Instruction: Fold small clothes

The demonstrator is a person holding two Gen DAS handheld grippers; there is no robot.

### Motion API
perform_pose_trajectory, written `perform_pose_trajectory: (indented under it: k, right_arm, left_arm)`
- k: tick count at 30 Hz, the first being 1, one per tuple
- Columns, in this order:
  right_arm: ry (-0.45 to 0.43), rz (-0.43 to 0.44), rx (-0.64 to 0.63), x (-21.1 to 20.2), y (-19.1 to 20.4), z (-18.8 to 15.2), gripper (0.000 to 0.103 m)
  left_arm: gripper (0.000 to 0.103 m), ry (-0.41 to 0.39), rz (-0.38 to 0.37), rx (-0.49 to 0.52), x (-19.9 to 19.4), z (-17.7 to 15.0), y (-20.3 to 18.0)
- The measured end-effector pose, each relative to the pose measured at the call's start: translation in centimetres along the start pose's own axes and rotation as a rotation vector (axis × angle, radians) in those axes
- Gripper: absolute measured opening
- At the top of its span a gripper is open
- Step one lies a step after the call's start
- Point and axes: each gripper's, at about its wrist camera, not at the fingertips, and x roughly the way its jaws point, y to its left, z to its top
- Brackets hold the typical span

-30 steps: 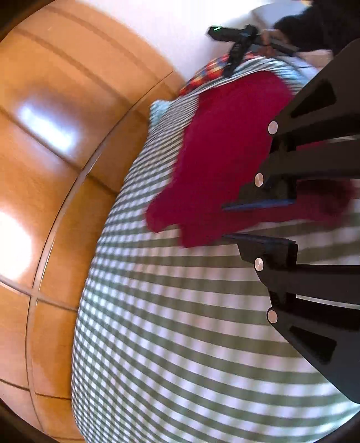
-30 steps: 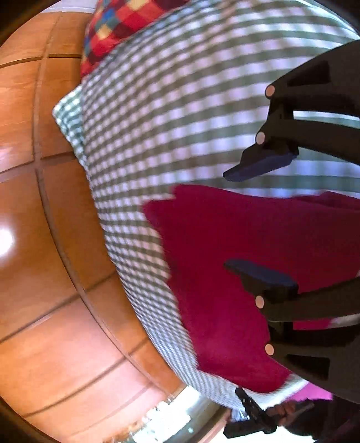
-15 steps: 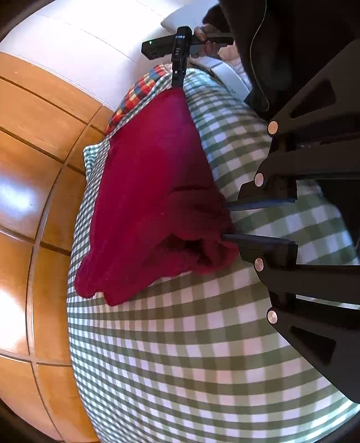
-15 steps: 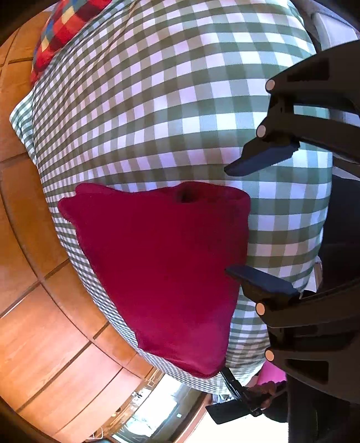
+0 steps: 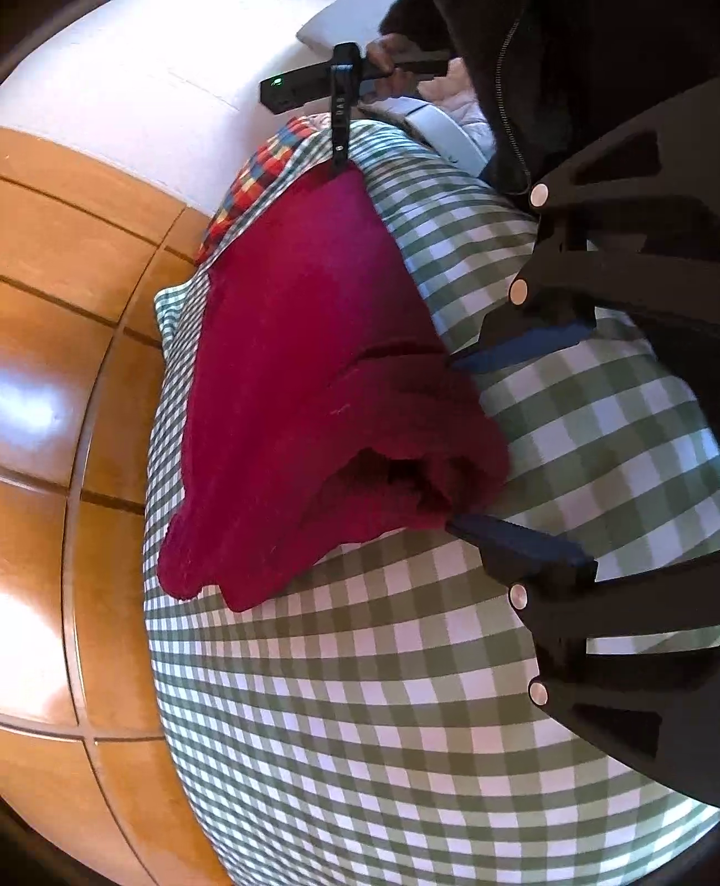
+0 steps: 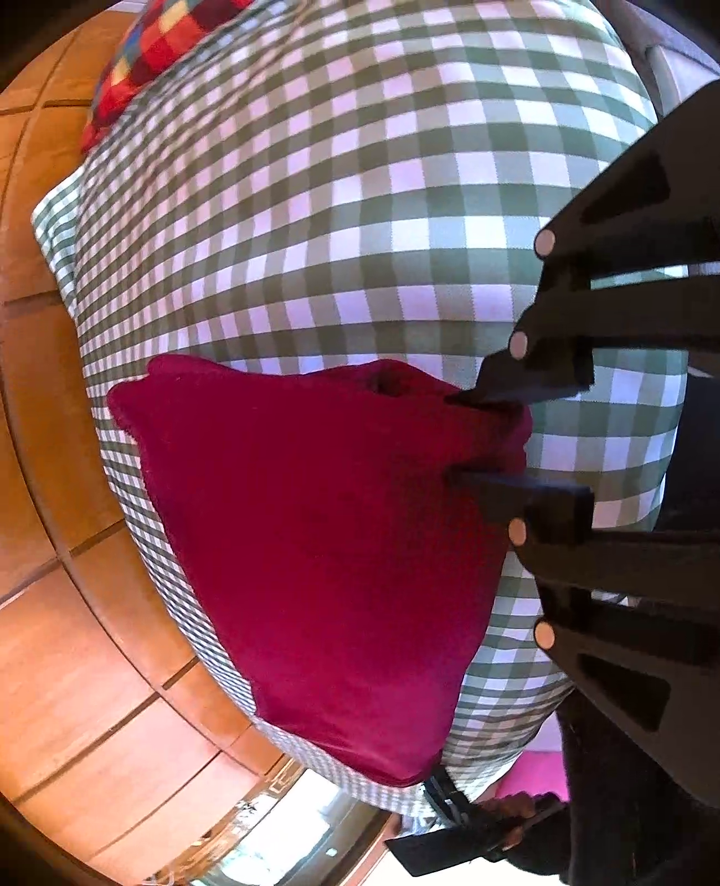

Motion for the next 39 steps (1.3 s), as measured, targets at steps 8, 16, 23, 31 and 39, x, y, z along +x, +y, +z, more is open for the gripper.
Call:
perform_pose_trajectory:
  k: [8,16,23,31,39]
  right_arm:
    - [-0.086,-0.032,-0.051,-3.6,1.0,0.9,0.008]
    - [-0.017,-0.081,0.018,0.2,-2.3,-1.0,0.007]
    - [-0.003,-0.075,-0.024,-1.1,-1.1,-0.8,0.033]
    - [-0.145,-0.057,0.009,-3.9,-1.1,2.8,0.070]
    - [-0.166,-0.098,0.102,1.7,-0.9,10.7,0.057]
  left_arm:
    - [0.005,-0.019,-0.008,0.102,-2.5,0.7,-1.1]
    - [0.005,0.096,0.010,0.106,-0.4,-2.9,-0.3]
    - [0.007,0.038,-0.106,-0.086,-2.8,-2.4,1.3]
    - [0.043,-0.092,-0.077,-0.200,-5.1,0.6,2.4]
    - [0.049,-0.092,-0.028,-0.360,1.0,6.5,4.6]
